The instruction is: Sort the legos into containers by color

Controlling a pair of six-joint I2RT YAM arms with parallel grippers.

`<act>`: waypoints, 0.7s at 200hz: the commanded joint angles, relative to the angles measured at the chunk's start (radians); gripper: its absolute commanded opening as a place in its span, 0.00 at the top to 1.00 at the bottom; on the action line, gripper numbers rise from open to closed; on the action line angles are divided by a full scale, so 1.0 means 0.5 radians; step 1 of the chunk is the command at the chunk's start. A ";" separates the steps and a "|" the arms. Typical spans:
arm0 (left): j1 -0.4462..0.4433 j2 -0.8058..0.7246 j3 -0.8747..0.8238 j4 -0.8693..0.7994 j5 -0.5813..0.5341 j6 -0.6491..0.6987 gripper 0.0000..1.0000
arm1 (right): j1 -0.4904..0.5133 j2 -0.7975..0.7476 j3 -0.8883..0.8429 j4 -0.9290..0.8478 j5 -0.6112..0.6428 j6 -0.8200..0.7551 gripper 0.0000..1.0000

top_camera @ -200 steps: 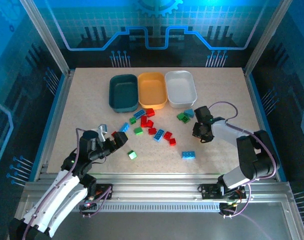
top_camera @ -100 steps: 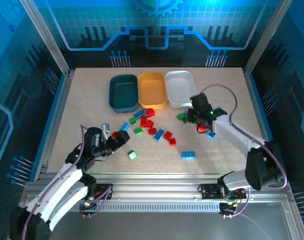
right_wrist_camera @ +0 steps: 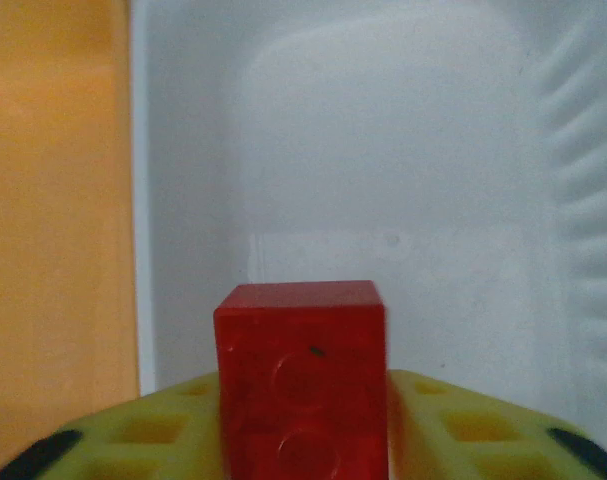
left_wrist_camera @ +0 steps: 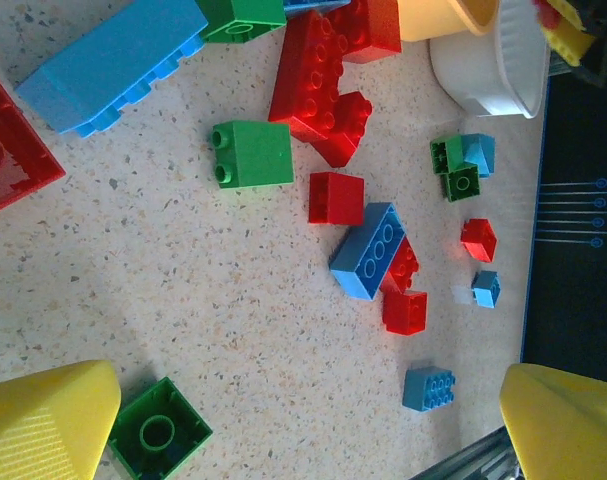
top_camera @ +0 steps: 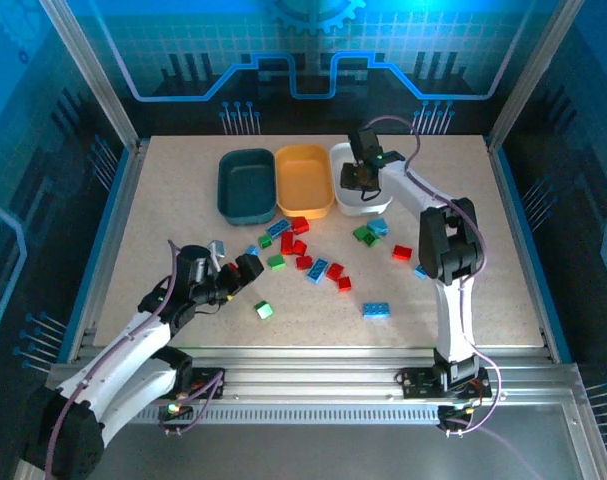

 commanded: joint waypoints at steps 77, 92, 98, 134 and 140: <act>-0.011 0.002 0.016 0.115 0.142 0.010 0.01 | 0.173 -0.922 -0.828 -0.034 0.197 0.009 0.30; -0.024 -0.017 -0.081 0.223 0.174 -0.058 0.01 | 0.270 -1.179 -1.200 -0.073 0.326 0.095 0.22; -0.030 -0.028 -0.107 0.242 0.181 -0.066 0.01 | 0.292 -1.276 -1.332 -0.087 0.315 0.135 0.19; -0.050 -0.103 -0.143 0.162 0.202 -0.015 0.01 | 0.445 -1.773 -1.950 -0.292 0.152 0.348 0.07; -0.053 -0.117 -0.150 0.156 0.206 -0.013 0.01 | 0.498 -1.834 -2.022 -0.329 0.137 0.385 0.00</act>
